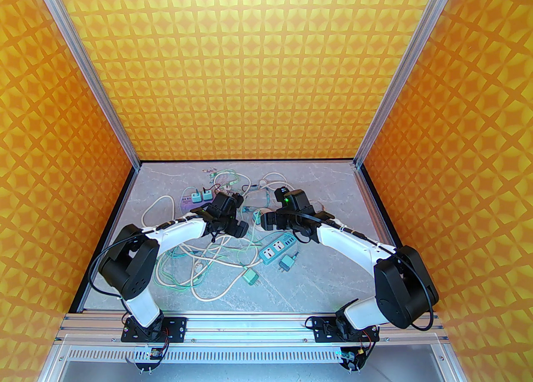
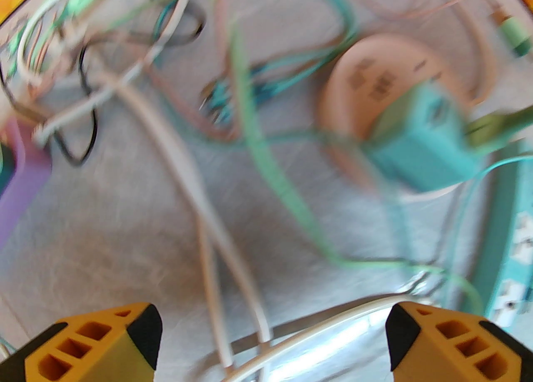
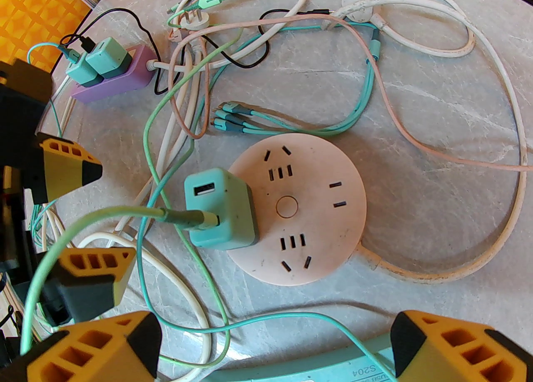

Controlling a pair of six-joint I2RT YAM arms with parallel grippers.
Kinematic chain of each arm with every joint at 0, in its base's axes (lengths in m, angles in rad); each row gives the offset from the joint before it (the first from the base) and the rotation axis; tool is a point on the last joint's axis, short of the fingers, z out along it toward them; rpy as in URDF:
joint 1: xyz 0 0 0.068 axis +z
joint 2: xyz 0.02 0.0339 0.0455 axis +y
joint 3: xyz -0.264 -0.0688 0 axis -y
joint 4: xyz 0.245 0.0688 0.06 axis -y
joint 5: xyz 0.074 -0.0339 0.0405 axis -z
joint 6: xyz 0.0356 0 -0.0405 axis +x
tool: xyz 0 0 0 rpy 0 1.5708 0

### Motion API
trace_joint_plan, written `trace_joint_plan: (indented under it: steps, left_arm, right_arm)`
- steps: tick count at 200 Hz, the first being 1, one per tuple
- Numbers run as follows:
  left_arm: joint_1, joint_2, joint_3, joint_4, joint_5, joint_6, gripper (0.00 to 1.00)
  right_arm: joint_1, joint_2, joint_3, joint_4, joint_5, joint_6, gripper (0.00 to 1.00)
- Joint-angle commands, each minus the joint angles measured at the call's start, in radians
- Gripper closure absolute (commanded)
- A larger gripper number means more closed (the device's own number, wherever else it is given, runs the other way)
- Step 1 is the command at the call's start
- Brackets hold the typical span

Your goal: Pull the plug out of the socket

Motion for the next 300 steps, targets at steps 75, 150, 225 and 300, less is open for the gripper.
trace_joint_plan:
  steps: [75,150,225,300]
  left_arm:
    - [0.083,-0.245,-0.135,0.186,-0.093,-0.169,0.05]
    - [0.087,-0.274,-0.193,0.27,-0.035,-0.241,0.14]
    - [0.038,-0.214,-0.065,0.136,-0.09,-0.517,0.27]
    - [-0.28,-0.263,0.163,-0.155,-0.366,-0.631,0.28]
  right_arm:
    - [0.119,0.114,0.084,0.05,0.119,-0.081,0.04]
    - [0.122,0.171,0.117,0.012,0.184,-0.106,0.1]
    - [0.038,0.036,-0.037,0.027,0.135,-0.086,0.15]
    - [-0.078,-0.034,-0.078,0.012,0.246,0.028,0.06]
